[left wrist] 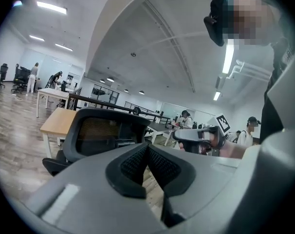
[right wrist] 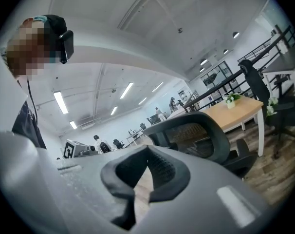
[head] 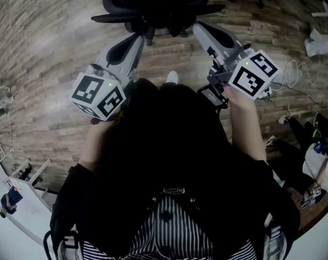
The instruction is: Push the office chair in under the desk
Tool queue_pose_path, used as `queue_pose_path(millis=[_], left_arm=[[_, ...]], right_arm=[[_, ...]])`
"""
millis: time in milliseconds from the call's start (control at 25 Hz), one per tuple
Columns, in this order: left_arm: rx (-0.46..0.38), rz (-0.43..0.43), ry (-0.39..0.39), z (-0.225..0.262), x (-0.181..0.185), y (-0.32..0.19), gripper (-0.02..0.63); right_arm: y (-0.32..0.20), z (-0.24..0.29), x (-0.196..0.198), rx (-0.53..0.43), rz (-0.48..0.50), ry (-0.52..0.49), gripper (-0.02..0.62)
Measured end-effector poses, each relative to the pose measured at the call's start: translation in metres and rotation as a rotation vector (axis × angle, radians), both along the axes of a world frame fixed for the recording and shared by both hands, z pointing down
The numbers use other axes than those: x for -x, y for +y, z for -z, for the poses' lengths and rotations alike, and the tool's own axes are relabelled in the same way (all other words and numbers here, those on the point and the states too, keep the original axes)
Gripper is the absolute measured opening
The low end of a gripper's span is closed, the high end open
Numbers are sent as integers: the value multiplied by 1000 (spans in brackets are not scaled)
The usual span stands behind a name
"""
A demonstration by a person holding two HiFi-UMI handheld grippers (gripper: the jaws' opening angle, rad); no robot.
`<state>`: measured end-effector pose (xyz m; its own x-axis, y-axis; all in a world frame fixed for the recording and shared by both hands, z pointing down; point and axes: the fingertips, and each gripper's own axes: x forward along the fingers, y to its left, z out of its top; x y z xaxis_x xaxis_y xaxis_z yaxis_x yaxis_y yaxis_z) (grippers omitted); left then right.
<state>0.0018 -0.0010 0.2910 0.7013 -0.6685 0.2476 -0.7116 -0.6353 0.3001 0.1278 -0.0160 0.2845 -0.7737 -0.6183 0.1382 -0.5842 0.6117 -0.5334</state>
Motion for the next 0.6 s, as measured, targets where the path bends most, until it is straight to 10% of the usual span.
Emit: queue_pose_path(millis=[600], left_arm=[[-17,8,-34,-7,37,-74,-2]], right_arm=[[-64,9,11,-22,-55,83,2]])
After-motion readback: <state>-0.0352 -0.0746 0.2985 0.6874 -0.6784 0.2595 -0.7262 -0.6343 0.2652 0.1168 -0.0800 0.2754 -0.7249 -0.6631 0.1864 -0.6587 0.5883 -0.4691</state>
